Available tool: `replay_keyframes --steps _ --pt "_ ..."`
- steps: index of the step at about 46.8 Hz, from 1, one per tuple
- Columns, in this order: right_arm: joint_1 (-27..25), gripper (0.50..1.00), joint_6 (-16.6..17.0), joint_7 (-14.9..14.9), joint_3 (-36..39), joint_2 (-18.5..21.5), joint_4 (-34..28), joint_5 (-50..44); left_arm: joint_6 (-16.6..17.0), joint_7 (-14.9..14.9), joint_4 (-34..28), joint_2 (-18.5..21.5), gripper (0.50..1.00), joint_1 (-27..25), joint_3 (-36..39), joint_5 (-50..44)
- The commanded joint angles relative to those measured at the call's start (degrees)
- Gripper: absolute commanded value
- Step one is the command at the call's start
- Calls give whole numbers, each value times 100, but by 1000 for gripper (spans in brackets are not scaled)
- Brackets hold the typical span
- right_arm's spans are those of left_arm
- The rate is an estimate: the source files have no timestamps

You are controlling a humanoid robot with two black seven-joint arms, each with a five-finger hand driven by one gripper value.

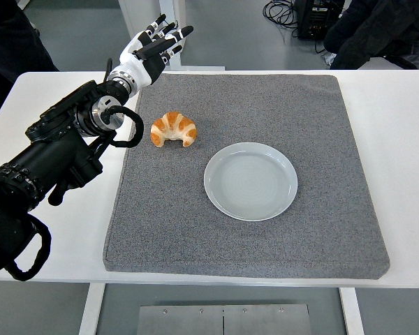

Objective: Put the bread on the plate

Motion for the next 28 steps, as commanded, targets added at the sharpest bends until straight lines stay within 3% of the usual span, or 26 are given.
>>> replay_keyframes --steps 1,28 --pt "-5 1000 0 0 4 0 0 1 -3 1 0 0 1000 6 12 0" --pt "-5 1000 0 0 -4 0 0 1 32 -7 0 17 1000 -109 4 -44"
